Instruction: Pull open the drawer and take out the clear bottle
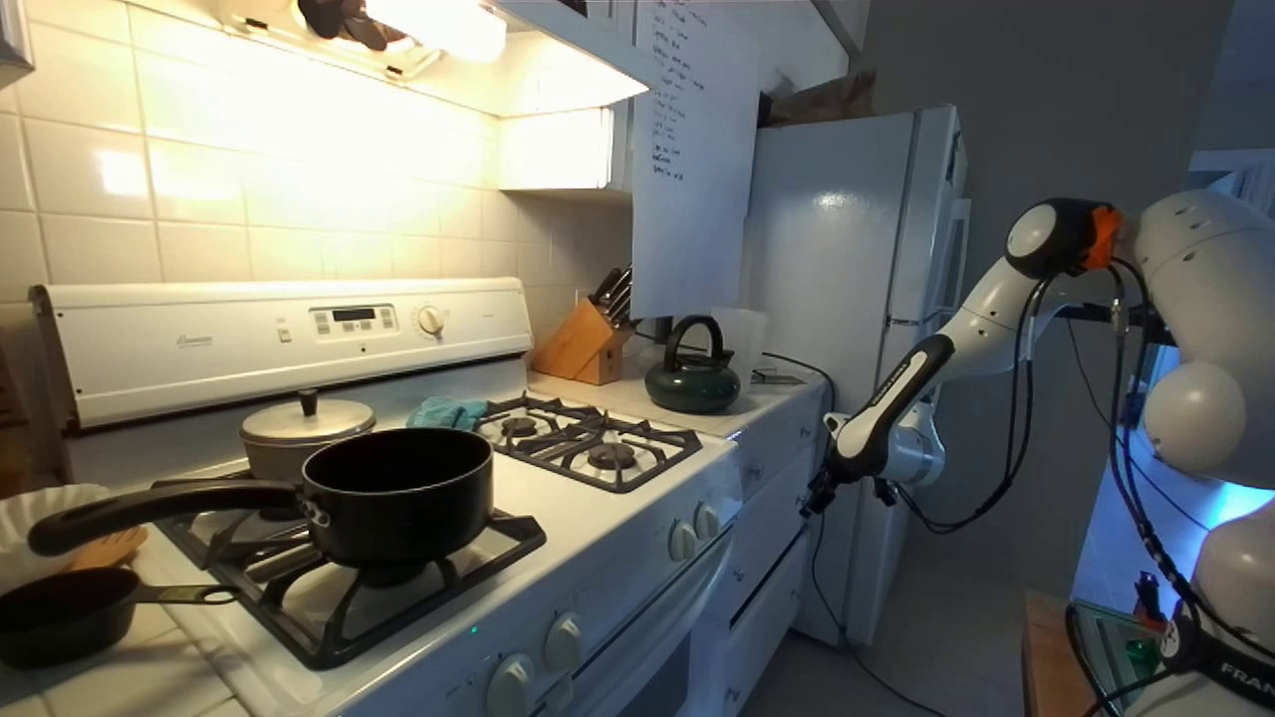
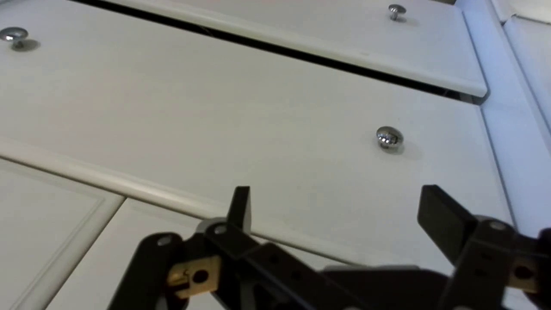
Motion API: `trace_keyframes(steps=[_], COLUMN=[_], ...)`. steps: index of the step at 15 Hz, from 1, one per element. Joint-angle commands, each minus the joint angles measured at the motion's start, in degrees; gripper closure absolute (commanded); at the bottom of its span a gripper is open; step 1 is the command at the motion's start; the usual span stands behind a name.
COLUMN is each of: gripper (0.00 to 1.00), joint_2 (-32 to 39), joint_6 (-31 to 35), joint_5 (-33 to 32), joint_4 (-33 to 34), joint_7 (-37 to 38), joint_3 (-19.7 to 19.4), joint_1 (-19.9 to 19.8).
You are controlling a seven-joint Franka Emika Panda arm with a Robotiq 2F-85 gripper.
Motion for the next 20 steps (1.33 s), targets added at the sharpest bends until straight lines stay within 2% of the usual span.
trace_keyframes(steps=[1,8,12,16,18,20], gripper=[0.00,0.00,0.00,0.00,0.00,0.00], joint_2=[4.9,5.3,3.8,4.6,5.0,5.3], joint_6=[6.3,13.7,19.4,23.6,23.9,23.5], joint_5=[-7.6,-13.3,-13.7,-13.2,-13.9,-17.1], joint_4=[5.1,8.1,7.1,8.3,9.2,10.0], joint_7=[7.7,25.9,34.4,39.5,42.1,44.8], joint_3=[-2.4,-9.2,-15.4,-21.3,-23.1,-23.3], joint_1=[2.6,10.2,17.9,24.8,26.5,26.0])
